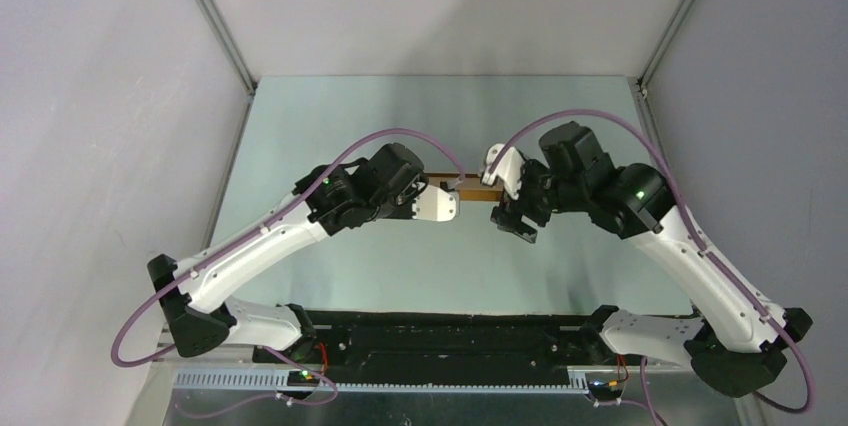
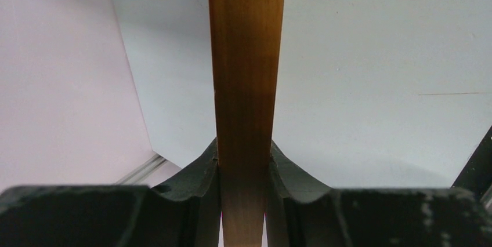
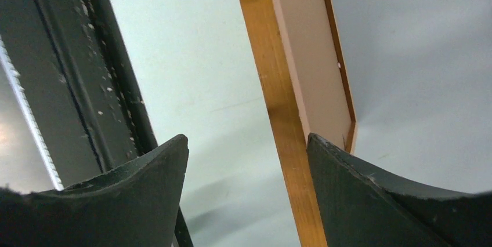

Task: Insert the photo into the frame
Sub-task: Turn over the photo frame at the center of the board.

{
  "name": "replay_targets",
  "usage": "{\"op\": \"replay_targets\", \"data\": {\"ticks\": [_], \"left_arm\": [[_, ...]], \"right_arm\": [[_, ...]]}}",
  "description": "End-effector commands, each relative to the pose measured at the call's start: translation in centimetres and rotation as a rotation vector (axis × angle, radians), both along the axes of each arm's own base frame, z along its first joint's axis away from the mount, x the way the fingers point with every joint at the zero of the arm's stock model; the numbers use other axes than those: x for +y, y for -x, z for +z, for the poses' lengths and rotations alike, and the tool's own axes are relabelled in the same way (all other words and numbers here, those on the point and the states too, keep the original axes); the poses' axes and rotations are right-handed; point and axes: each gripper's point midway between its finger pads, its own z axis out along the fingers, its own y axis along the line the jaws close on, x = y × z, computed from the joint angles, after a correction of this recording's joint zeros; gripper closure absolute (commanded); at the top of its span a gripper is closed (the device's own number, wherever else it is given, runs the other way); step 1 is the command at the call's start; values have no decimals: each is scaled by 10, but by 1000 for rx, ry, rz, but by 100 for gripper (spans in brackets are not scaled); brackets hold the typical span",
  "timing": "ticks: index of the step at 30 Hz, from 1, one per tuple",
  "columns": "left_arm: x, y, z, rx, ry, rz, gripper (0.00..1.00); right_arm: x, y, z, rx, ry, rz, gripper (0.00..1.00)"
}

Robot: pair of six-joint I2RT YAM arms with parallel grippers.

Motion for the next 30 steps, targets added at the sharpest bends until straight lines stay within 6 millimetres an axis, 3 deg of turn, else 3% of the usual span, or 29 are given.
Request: {"op": "replay_targets", "data": {"ticks": [1,20,30], "left_arm": [[4,0,39,-66,90,19,100],[14,8,52,-58,106,-3,100],[15,10,53,-50,121,-6,100]], "right_arm": [[-3,-19,1,-149,64,-54,21],[7,-42,-19,-278,205,-51,25],[15,-48,-26,-277,219,-39,34]]}}
